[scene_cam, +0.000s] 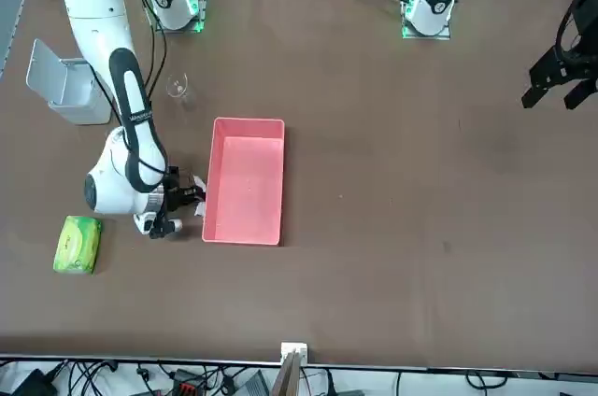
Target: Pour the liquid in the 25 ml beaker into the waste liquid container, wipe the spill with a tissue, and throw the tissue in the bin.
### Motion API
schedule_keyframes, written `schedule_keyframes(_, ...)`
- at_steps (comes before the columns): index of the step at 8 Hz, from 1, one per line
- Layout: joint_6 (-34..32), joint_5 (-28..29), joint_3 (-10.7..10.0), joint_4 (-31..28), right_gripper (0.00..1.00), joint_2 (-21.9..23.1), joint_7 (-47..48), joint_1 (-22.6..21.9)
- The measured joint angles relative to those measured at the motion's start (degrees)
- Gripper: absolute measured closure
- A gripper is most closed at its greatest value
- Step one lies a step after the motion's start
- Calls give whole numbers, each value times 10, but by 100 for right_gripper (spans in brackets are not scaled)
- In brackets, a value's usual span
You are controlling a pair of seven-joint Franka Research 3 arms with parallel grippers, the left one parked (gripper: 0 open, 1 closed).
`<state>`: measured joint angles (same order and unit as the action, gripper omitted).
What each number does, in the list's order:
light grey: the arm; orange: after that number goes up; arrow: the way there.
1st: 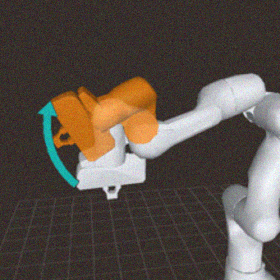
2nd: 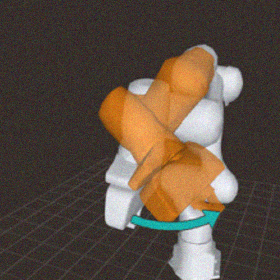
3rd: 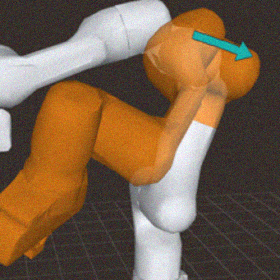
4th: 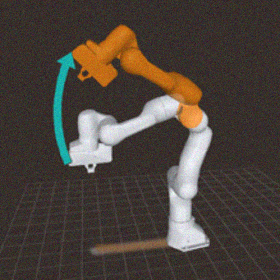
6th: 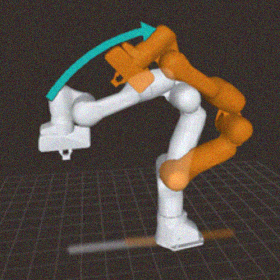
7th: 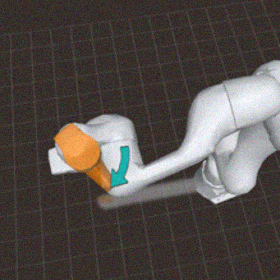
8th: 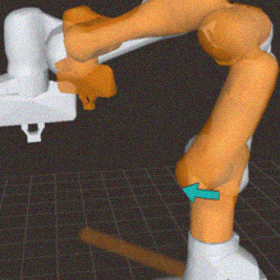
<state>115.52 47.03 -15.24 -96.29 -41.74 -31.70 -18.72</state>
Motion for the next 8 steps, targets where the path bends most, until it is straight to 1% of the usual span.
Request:
schedule_keyframes(2, -47, -37, -42, 0, 98, 12, -1, -3)
schedule_keyframes(4, -94, -65, -79, 0, 98, 43, -1, -2)
schedule_keyframes(5, -115, -73, -92, -1, 98, 59, -1, -2)
schedule_keyframes(7, -147, -83, -108, -4, 98, 87, -1, -4)
schedule_keyframes(8, -160, -98, -117, -4, 98, 100, -1, -4)
